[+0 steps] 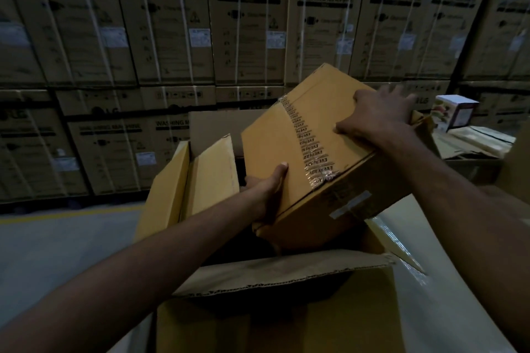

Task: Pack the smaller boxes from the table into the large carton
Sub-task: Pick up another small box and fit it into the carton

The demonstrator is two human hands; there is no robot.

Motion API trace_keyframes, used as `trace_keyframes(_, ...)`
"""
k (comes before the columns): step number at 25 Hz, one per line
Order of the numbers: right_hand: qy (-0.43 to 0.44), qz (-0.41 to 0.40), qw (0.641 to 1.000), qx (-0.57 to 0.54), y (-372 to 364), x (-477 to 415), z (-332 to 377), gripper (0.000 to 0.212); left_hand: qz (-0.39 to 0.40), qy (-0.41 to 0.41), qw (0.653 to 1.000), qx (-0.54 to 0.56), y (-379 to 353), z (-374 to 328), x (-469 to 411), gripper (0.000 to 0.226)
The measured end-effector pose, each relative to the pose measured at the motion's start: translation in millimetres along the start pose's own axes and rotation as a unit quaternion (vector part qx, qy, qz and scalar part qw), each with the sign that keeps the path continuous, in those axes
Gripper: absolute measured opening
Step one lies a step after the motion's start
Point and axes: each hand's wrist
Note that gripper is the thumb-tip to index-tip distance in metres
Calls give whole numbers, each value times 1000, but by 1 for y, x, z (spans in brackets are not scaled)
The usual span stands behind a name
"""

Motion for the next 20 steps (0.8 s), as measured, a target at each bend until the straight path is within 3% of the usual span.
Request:
trace_keyframes(2, -1, -5, 1000, -24, -3, 3, 4, 78, -49, -55, 997, -6, 12, -2, 1, 123)
trace_keyframes(5, 16, -1, 998, -65, -7, 9, 16, 76, -86, -109, 990, -13, 36, -2, 7, 123)
trace_keyframes(13, 55, 36, 980, -188, -20, 25, 61, 80, -157, -139, 977, -48, 104, -16, 24, 119)
trace_keyframes(20, 30, 76, 969, -234, -59, 29, 73, 80, -126, -122, 978, -117, 116, -17, 14, 105)
Point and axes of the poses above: each hand's wrist, its own x-axis away from the middle knuckle, its own y-axis out of the back of the hand, z = x × y, and after that the axes turned 12 degrees about x, right-handed
